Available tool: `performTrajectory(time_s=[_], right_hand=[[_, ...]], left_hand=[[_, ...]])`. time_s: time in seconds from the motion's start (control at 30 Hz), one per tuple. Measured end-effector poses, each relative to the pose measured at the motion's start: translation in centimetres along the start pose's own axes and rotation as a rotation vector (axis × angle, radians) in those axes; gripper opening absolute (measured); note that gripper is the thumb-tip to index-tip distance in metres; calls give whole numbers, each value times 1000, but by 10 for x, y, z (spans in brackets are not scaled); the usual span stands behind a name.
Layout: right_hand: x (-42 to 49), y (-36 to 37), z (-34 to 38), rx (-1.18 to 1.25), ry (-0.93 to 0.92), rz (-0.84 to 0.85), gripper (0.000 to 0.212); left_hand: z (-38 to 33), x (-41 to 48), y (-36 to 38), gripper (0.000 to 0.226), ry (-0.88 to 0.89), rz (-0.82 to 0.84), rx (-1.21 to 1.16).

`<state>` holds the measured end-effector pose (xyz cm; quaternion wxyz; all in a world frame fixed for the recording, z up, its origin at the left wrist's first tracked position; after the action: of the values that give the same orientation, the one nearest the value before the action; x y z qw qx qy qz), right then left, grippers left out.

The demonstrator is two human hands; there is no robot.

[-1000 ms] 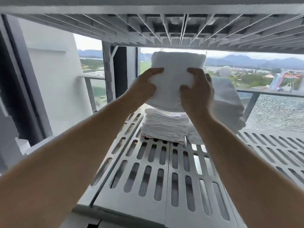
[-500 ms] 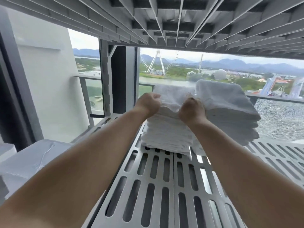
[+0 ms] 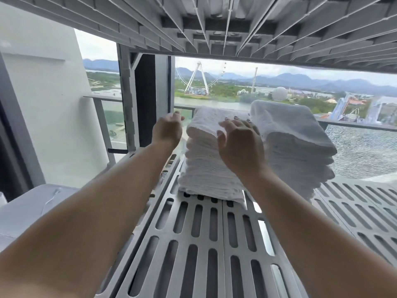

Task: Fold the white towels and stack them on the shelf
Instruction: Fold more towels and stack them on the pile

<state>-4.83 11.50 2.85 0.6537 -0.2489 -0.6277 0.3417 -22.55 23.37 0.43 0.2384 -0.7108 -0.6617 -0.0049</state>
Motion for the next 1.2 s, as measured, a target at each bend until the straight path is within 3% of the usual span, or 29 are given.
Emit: performTrajectory(time_s=[0.1,0.2,0.37,0.57,0.87,1.2], right_hand=[[-11,27,21,-57,-73,97,57],[-19,52,17,-63,0,190,77],[-25,71,1,-96,67,201,90],[-29,78,3,-103,69,162,87],[-33,81,5,-145,66,111,87],[-30,105,0,-33,123,484,99]], left_hand=[[23,-1,25,49,-104,163,-159],[32,-5,58,50,-151,385,-379],[37,-15,91,66,-200,606,-567],[48,-11,102,70,-206,634,-710],[50,-16,101,63,-208,619,-721],[47,-33,95,57,-236,573,-628]])
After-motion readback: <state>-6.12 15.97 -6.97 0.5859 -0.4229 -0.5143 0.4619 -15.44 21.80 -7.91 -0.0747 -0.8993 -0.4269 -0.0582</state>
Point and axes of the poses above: each hand's wrist, its own x-axis towards the middle knuckle, its own y-axis out of the palm, z = x × y, the point moved 8 cm from there along x, towards the middle knuckle, and after that the axes turned 14 degrees about z, right-handed, at the moved point
